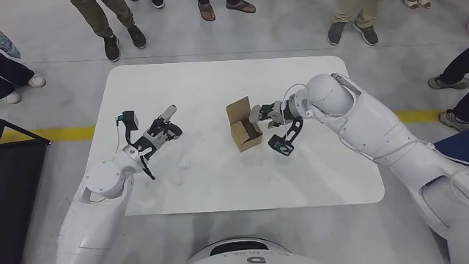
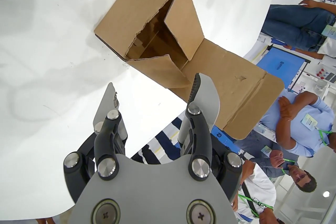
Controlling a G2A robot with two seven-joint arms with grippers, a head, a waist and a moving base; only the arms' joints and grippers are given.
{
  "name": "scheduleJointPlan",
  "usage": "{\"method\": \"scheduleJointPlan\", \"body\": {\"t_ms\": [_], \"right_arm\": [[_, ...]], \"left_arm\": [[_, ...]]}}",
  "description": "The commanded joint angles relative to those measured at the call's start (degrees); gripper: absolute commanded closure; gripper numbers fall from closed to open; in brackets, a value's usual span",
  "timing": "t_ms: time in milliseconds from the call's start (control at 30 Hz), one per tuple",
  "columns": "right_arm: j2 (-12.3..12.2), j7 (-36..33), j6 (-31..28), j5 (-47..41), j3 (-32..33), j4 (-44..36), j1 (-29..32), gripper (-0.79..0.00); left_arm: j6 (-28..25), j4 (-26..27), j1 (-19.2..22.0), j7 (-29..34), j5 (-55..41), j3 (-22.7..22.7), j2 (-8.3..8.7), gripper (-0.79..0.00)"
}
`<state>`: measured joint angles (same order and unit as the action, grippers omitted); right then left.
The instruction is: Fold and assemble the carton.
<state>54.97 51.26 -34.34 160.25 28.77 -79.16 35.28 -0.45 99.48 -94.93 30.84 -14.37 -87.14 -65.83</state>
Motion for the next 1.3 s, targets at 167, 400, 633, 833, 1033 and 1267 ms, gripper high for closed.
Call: {"method": "scheduleJointPlan", "body": {"t_ms": [167,400,633,833,1033,1267], "right_arm": [[-0.2,0.6,-1.1,2.0,-0.9,-0.3,0.2,-0.529],[1.3,1.0,-2.5,3.9,-4.0,0.7,-1.2,-0.468],[2.8,0.9,-4.2,7.3,-7.2,0.0,-3.0,-0.388],[3.9,0.3,-7.6,11.7,-10.1,-2.0,-4.7,-0.262],[4.6,0.4,-10.2,14.4,-11.9,-3.5,-6.1,0.000],[4.5,-1.2,-13.2,15.7,-15.9,-6.8,-8.5,0.000]], "left_arm": [[0.0,0.0,0.0,0.0,0.0,0.0,0.00,-0.785],[0.0,0.0,0.0,0.0,0.0,0.0,0.00,-0.785],[0.0,0.0,0.0,0.0,0.0,0.0,0.00,-0.785],[0.0,0.0,0.0,0.0,0.0,0.0,0.00,-0.785],[0.0,0.0,0.0,0.0,0.0,0.0,0.00,-0.785],[0.0,0.0,0.0,0.0,0.0,0.0,0.00,-0.785]]}}
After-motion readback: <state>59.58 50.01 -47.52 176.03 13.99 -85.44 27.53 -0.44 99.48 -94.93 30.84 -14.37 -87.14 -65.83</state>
